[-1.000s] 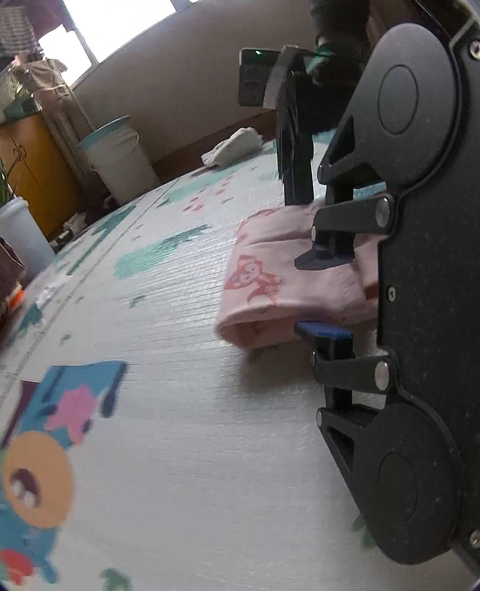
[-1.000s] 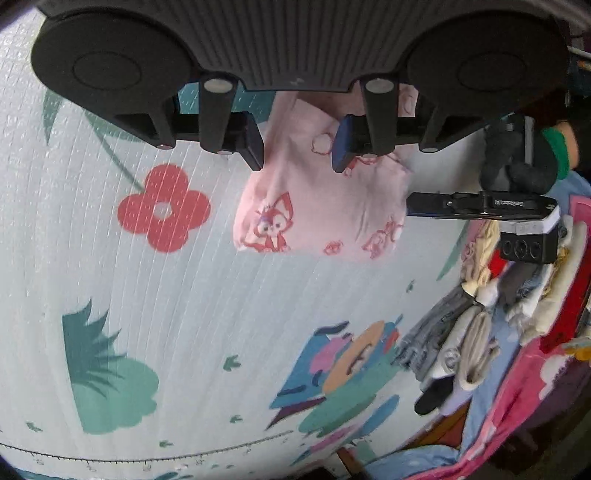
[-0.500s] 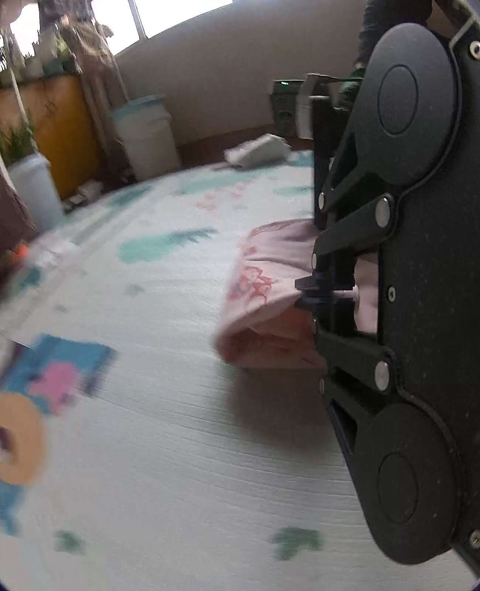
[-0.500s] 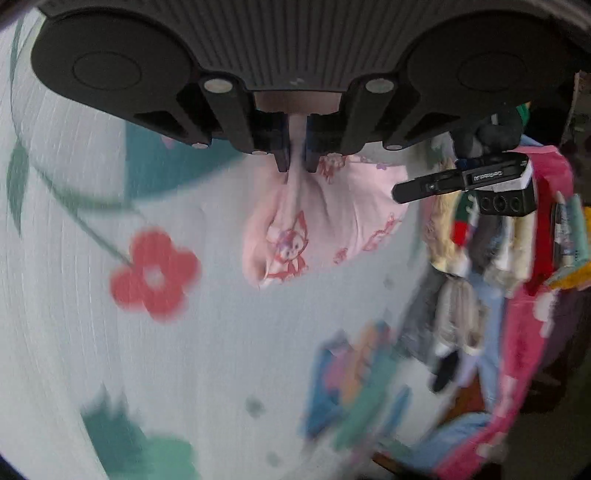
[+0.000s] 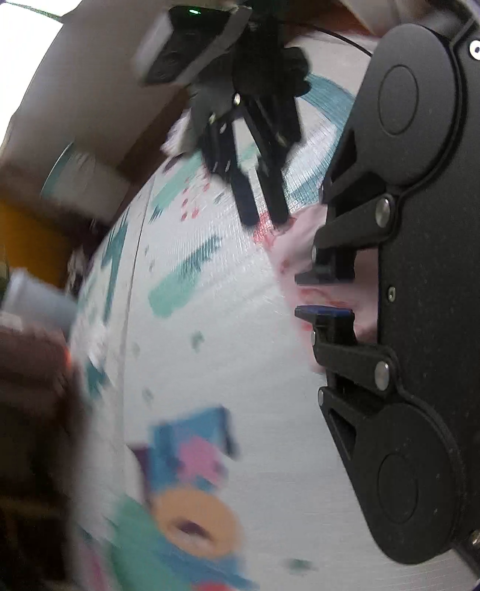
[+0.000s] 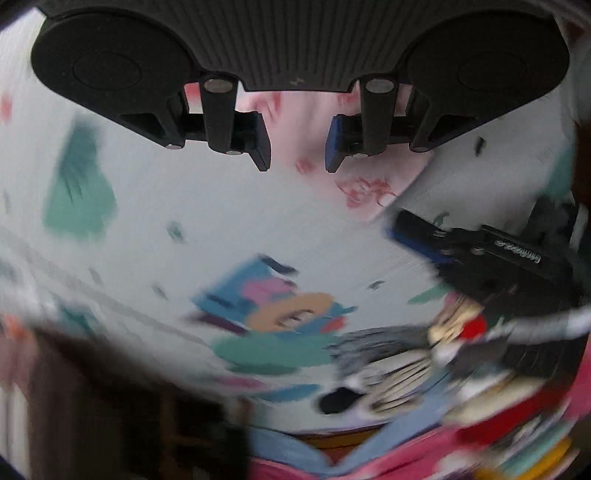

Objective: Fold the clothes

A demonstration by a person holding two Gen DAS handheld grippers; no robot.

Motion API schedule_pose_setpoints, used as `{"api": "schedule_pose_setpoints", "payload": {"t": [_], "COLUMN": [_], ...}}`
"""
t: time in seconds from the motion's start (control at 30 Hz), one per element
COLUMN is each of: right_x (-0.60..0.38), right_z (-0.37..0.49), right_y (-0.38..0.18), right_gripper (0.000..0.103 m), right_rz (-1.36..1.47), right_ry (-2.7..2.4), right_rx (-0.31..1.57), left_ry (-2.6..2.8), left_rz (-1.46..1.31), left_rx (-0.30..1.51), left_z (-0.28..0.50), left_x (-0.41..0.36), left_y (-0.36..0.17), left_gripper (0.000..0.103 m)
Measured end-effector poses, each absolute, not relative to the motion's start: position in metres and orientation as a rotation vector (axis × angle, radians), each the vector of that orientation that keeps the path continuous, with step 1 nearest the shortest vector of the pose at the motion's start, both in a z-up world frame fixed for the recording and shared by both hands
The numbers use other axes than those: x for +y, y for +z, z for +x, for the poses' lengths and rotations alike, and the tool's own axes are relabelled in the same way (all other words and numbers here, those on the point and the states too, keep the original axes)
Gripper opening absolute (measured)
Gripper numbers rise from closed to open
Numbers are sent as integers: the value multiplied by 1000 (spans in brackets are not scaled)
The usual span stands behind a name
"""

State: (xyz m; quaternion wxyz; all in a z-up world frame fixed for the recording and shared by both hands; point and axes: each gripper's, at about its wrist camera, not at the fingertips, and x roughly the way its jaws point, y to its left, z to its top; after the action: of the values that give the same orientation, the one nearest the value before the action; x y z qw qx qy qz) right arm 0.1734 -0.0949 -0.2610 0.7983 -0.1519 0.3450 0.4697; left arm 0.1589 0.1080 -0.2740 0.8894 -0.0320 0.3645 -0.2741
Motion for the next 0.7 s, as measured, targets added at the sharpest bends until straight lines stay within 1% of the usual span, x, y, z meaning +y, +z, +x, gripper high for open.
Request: {"api": "schedule_pose_setpoints", "payload": {"t": [0.03,0.07,0.1,0.13,0.17,0.23,0.33,0.43,0.53,0.6,0.67,0.7], "right_x": [-87,-79,-72,-71,-74,-77,-77,-76,-76,-85,-98,-104], "right_z": [175,176,178,177,175,168,155,149,156,148,130,118], "right_y": [-266,-273,-287,-299,-305,-306,-300,-318,-316,-303,-293,-289], "right_gripper": [34,33,34,34,34,34,34,35,34,36,38,42], "right_rz": [-344,-370,-421,-478,-481,-509,-568,-610,-543,-565,-622,-658], "right_ry": [1021,1031,1034,1037,1053,1083,1121,1118,1091,1139,1191,1232], "right_rx": [737,745,791,820,784,720,645,731,773,741,715,698], "left_ry": [-586,-598,-614,-627,-632,-631,-628,-608,-621,-647,-691,-719], "left_rz": [-13,25,57,87,113,142,196,221,305,290,330,368], "left_rx": [744,770,837,855,817,825,738,774,743,720,682,664], "left_z": [163,166,169,168,164,164,152,149,136,124,102,90], "left_x": [99,91,83,78,75,74,75,74,71,77,83,83], "left_y": [-279,-291,-307,-318,-322,-317,-302,-314,-316,-305,-294,-290], "left_gripper": [15,16,16,20,20,21,21,22,24,25,33,33]}}
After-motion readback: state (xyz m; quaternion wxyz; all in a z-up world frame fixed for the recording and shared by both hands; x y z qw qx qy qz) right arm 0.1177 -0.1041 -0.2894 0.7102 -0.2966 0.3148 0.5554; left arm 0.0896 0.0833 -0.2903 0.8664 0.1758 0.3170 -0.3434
